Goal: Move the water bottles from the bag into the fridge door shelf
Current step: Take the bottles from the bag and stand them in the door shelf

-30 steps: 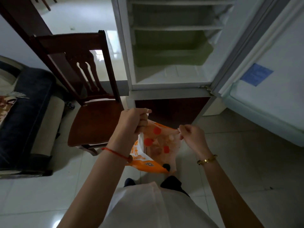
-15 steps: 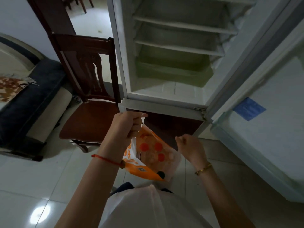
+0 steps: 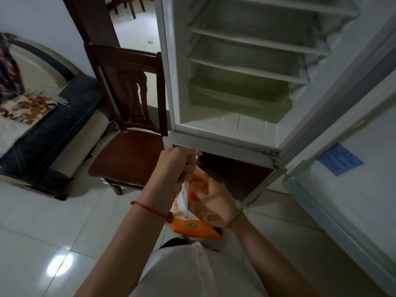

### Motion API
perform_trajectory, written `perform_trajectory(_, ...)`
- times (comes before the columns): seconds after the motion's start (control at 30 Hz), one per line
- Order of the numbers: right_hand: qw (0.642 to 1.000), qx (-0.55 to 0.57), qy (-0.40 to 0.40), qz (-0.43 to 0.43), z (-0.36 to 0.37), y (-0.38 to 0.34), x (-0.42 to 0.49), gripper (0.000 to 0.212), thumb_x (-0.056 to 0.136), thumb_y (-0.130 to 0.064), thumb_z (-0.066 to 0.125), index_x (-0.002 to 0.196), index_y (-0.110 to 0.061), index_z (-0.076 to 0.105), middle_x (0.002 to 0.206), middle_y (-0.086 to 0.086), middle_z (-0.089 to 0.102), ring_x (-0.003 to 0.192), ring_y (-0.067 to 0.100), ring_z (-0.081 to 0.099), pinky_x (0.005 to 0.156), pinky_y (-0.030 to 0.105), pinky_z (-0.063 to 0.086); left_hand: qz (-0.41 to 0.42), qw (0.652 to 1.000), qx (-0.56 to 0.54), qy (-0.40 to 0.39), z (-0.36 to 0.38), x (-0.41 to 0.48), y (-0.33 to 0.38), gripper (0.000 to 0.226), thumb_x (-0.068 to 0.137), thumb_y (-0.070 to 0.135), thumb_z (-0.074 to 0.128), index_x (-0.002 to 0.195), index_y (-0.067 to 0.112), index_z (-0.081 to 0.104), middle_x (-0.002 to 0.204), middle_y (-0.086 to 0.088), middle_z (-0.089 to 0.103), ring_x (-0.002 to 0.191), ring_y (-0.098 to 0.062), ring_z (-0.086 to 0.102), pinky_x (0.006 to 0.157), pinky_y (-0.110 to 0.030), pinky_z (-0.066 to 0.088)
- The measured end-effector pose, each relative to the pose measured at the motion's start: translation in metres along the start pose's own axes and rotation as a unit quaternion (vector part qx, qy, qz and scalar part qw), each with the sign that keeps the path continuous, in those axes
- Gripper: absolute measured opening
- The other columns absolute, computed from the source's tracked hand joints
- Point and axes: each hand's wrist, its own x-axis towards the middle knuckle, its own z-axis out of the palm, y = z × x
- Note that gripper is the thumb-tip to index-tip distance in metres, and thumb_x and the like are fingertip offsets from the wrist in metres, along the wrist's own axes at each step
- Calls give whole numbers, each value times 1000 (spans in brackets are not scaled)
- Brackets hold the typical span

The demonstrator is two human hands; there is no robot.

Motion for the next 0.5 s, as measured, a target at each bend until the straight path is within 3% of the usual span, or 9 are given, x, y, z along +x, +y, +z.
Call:
perform_trajectory(0.1, 999, -42, -22, -6, 27, -5, 20, 17, 90, -41, 55, 88, -24, 59, 72, -4, 60, 64, 12, 59, 56, 25, 45, -1, 1000, -3, 12, -2, 1, 4, 17, 98, 7, 41, 107, -1, 54, 36, 11, 32, 25, 0, 24, 28, -10, 18)
perform_trajectory(0.23, 999, 19, -23, 20, 49, -8, 34, 33, 85, -57, 56, 83, -25, 49, 65, -9, 48, 58, 5, 49, 53, 18, 38, 2, 1000, -5, 12, -5, 4, 10, 16, 99, 7, 40, 106, -1, 53, 34, 11, 32, 24, -1, 24, 27, -12, 18)
perform_trajectory(0.3, 998, 40, -31, 35, 49, -12, 35, 37, 84, -60, 54, 85, -24, 47, 65, -9, 47, 58, 6, 48, 54, 20, 38, 0, 1000, -6, 10, -9, 4, 13, 15, 99, 7, 39, 98, 1, 53, 34, 12, 33, 24, -1, 25, 27, -12, 18)
perform_trajectory(0.4, 998, 38, -38, 43, 51, -15, 36, 33, 90, -54, 52, 85, -22, 45, 64, -9, 44, 55, 6, 44, 52, 19, 34, 2, 1000, -10, 14, -14, 5, 16, 30, 99, 7, 40, 71, 8, 51, 35, 11, 32, 25, -1, 24, 28, -12, 17)
perform_trajectory(0.5, 999, 48, -12, 22, 48, -20, 35, 29, 94, -48, 49, 97, -19, 47, 63, -7, 43, 52, 6, 41, 49, 18, 32, 12, 1000, -21, 17, -17, 6, 19, 33, 99, 6, 39, 68, 9, 50, 37, 10, 29, 26, 0, 22, 30, -13, 14)
